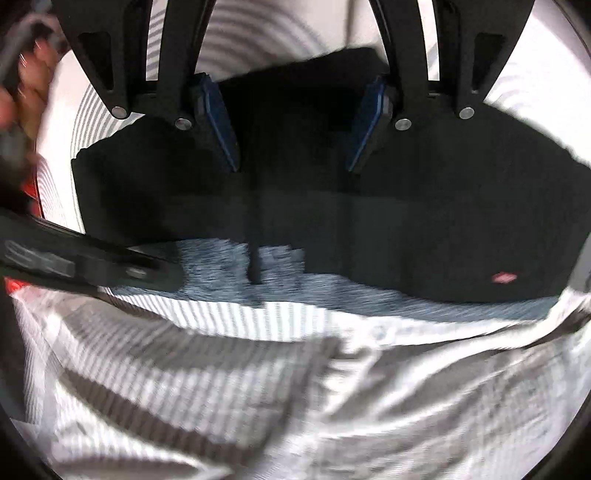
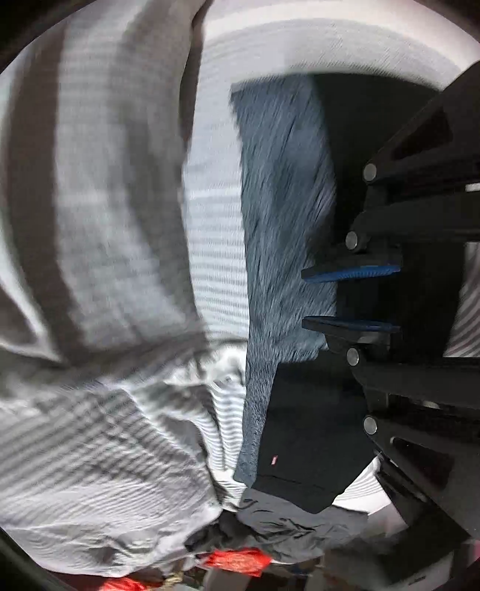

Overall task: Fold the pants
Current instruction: 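Move both grippers over the folded trousers toward their side edge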

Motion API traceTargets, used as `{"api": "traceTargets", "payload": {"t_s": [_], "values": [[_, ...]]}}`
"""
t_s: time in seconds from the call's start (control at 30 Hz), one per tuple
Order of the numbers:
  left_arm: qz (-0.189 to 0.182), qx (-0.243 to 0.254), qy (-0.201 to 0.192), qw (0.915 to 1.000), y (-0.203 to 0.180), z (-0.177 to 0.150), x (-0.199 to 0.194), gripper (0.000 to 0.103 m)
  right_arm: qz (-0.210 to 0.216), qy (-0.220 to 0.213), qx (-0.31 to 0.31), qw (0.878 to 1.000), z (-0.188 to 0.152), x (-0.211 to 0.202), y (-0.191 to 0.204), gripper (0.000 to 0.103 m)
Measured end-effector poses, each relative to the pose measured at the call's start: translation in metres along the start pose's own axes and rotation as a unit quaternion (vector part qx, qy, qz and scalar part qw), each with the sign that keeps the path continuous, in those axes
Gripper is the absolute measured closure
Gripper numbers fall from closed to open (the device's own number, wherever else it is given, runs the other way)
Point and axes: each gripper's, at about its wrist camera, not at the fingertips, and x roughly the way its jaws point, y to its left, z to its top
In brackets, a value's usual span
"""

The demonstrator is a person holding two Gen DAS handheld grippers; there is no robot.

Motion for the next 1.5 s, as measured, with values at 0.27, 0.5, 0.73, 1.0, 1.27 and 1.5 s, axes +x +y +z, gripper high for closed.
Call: {"api": "traceTargets", "payload": {"t_s": [0.27, 0.5, 0.73, 1.0, 1.27, 1.5], "values": [[0.055, -0.105, 0.005, 0.9929, 0.074, -0.029, -0.021, 0.042, 0.018, 0.047, -0.106, 0.993, -0.02, 0.033, 0.046, 0.068], [0.061, -0.131, 0.017, 0.9894, 0.093, -0.035, -0.02, 0.041, 0.032, 0.039, -0.057, 0.997, -0.045, -0.016, 0.034, 0.067], [0.041, -0.168, 0.013, 0.9848, 0.137, -0.027, -0.024, 0.041, -0.04, 0.038, -0.004, 0.998, -0.061, 0.002, 0.008, 0.051], [-0.017, -0.311, -0.048, 0.9489, 0.245, -0.04, -0.054, 0.019, -0.078, 0.058, -0.055, 0.994, -0.063, 0.012, 0.032, 0.033], [-0.043, -0.375, -0.07, 0.9234, 0.307, -0.037, -0.041, 0.019, -0.114, 0.07, -0.083, 0.987, -0.063, 0.028, 0.049, 0.024], [-0.064, -0.36, -0.077, 0.9278, 0.308, -0.018, -0.03, 0.019, -0.114, 0.075, -0.085, 0.987, -0.061, 0.028, 0.049, 0.024]]}}
